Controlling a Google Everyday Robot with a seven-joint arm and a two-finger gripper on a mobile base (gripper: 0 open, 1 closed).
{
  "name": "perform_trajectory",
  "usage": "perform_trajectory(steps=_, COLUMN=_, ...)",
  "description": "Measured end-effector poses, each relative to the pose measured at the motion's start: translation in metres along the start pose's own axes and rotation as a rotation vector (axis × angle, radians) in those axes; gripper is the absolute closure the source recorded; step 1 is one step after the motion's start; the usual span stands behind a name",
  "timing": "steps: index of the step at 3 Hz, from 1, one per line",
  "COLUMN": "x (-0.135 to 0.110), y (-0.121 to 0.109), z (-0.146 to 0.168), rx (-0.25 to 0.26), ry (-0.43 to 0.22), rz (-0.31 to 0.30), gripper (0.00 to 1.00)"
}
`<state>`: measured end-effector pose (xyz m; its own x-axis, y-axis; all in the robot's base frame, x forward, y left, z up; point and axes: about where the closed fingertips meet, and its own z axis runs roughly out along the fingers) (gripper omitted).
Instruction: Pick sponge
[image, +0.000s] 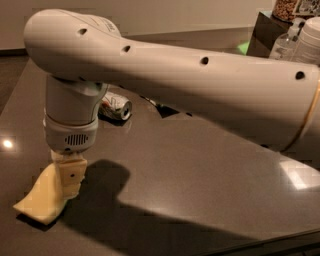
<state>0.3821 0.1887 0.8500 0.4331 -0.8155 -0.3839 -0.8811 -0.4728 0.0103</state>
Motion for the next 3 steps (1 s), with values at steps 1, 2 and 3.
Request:
perform_trajectory(steps=1, x=0.003, y=-0.001, z=-0.012, rx=0.002, ry=-0.01, rz=0.007, gripper=0.62)
perform_trajectory(steps=2, x=0.017, y=-0.003, z=-0.033, rx=0.011, ry=-0.036, rz=0.026, gripper=0.85)
perform_trajectory(steps=3, x=0.033, y=-0.007, z=-0.062, rx=0.03, ry=-0.068, rz=0.039, gripper=1.0)
